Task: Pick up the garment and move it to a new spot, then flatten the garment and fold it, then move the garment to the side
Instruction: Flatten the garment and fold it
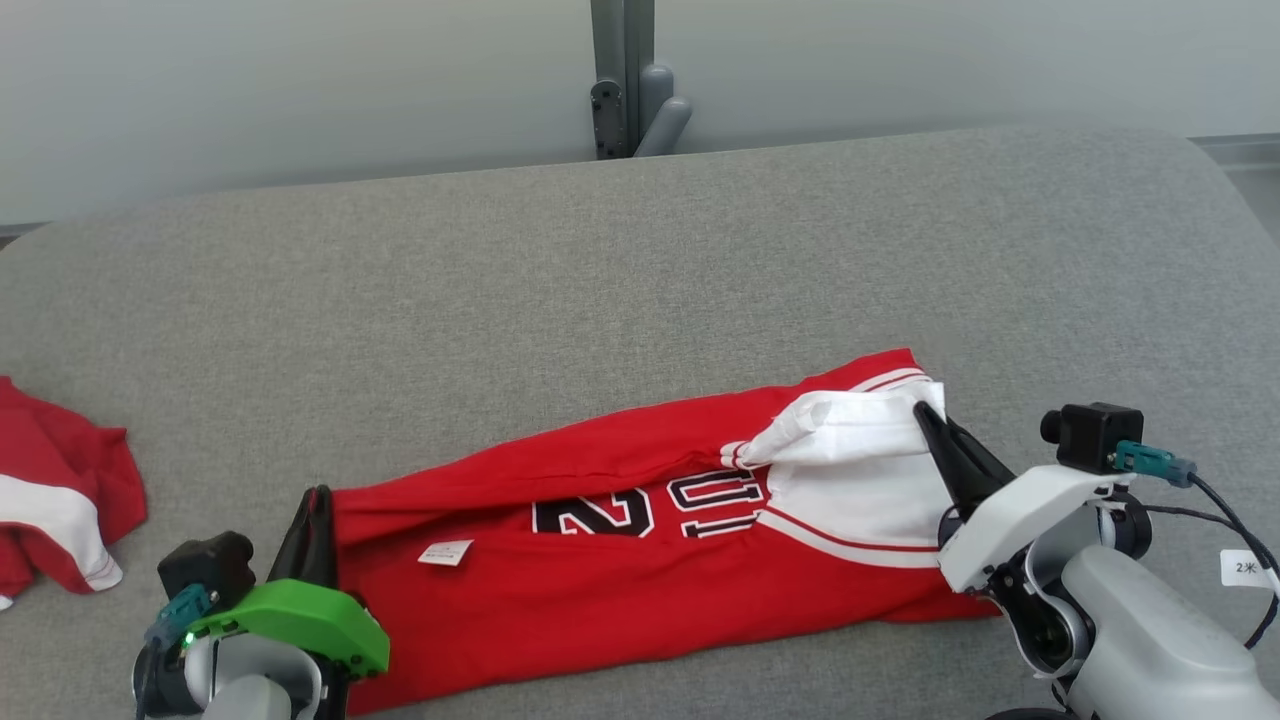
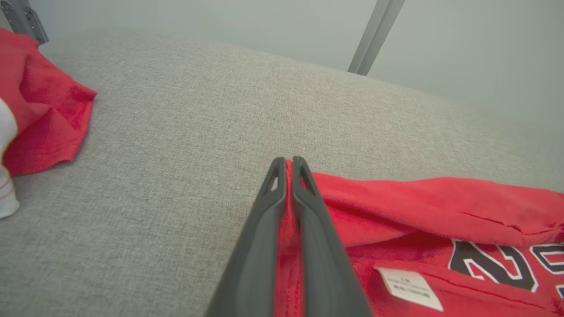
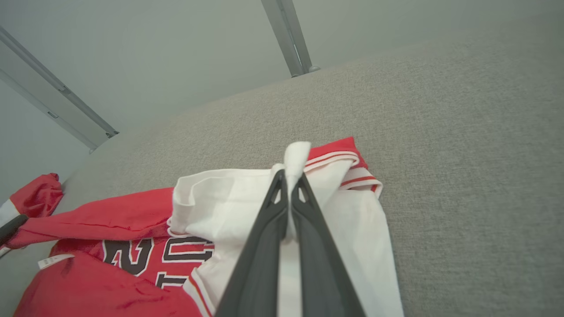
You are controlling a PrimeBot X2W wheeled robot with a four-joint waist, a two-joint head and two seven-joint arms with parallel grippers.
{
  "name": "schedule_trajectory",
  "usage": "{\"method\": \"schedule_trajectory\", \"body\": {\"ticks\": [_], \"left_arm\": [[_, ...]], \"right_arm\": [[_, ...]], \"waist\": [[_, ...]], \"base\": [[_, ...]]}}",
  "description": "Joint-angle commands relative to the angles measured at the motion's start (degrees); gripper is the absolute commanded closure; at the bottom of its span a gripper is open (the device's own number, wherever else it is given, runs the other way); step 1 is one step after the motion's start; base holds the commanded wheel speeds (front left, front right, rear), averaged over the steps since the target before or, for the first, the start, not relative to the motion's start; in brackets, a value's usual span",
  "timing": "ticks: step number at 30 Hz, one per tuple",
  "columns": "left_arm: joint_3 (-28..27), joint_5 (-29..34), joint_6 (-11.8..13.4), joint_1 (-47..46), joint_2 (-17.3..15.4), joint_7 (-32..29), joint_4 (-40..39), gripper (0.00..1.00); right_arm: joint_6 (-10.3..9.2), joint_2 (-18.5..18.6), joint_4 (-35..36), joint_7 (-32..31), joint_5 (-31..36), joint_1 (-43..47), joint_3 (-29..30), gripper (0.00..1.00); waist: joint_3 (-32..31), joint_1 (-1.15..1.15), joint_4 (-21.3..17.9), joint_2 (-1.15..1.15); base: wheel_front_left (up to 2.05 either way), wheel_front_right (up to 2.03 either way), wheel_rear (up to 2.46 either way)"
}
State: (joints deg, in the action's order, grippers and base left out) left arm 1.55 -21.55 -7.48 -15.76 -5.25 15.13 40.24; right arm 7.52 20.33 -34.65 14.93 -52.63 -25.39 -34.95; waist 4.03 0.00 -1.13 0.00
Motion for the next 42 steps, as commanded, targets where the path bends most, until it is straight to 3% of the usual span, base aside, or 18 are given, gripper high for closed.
{"method": "schedule_trajectory", "body": {"ticks": [1, 13, 14, 15, 16, 23, 28, 33, 39, 42], "left_arm": [[-0.4, -0.1, 0.0, 1.2, -0.4, 0.0, -0.2, 1.00], [-2.7, -0.2, 0.0, 6.3, 0.9, 0.0, -0.2, 0.97], [-2.7, 0.1, 0.0, 6.6, 1.0, 0.0, 0.2, 0.66], [-3.0, 0.4, 0.0, 6.8, 1.0, 0.0, 0.6, 0.01], [-3.7, 0.8, 0.0, 7.1, 1.0, 0.0, 0.6, 0.00], [-8.1, 5.0, 2.1, 12.5, 1.9, 0.0, -3.8, 0.00], [-9.5, 6.2, 3.2, 17.4, 2.3, 0.0, -8.6, 0.00], [-7.5, 4.5, 4.6, 18.8, 2.3, 0.0, -10.7, 0.00], [-5.3, 3.3, 5.3, 19.3, 2.3, 0.0, -11.2, 0.00], [-4.7, 2.7, 5.5, 19.6, 2.3, 0.0, -10.9, 0.00]], "right_arm": [[-0.07, 0.0, 0.3, 0.2, -0.2, 1.1, 0.4, 1.00], [-0.07, -2.9, 1.1, 0.3, 2.8, 7.9, 4.8, 1.00], [-0.07, -3.1, 0.4, 0.3, 3.1, 8.2, 4.8, 1.00], [-0.07, -3.1, -0.7, 0.2, 3.6, 8.6, 4.8, 0.31], [-0.07, -3.0, -1.4, 0.2, 4.4, 8.6, 4.5, 0.00], [-0.07, -3.6, -2.4, 0.3, 7.9, 10.3, 10.5, 0.00], [-0.06, -5.5, 1.2, 0.3, 13.3, 14.8, 16.0, 0.00], [-0.06, -7.7, 4.2, 0.3, 16.7, 16.4, 14.8, 0.00], [-0.06, -9.5, 4.8, 0.3, 15.9, 16.7, 14.7, 0.00], [-0.06, -8.5, 4.5, 0.2, 17.5, 15.5, 13.8, 0.00]], "waist": [[-1.2, 0.00, -1.3, 0.00], [-3.2, 0.00, -2.9, 0.00], [-3.2, 0.00, -2.8, 0.00], [-3.3, 0.00, -2.8, 0.00], [-3.3, 0.00, -2.8, 0.00], [-4.2, 0.00, -2.6, 0.00], [-5.3, 0.00, -1.8, 0.00], [-5.6, 0.00, -1.0, 0.00], [-5.4, 0.00, -0.4, 0.00], [-5.1, 0.00, -0.3, 0.00]], "base": [[0.00, 0.00, 0.00], [0.00, 0.00, 0.00], [0.00, 0.00, 0.00], [0.00, 0.00, 0.00], [0.00, 0.00, 0.00], [0.00, 0.00, 0.00], [0.00, 0.00, 0.00], [0.00, 0.00, 0.00], [0.00, 0.00, 0.00], [0.00, 0.00, 0.00]]}}
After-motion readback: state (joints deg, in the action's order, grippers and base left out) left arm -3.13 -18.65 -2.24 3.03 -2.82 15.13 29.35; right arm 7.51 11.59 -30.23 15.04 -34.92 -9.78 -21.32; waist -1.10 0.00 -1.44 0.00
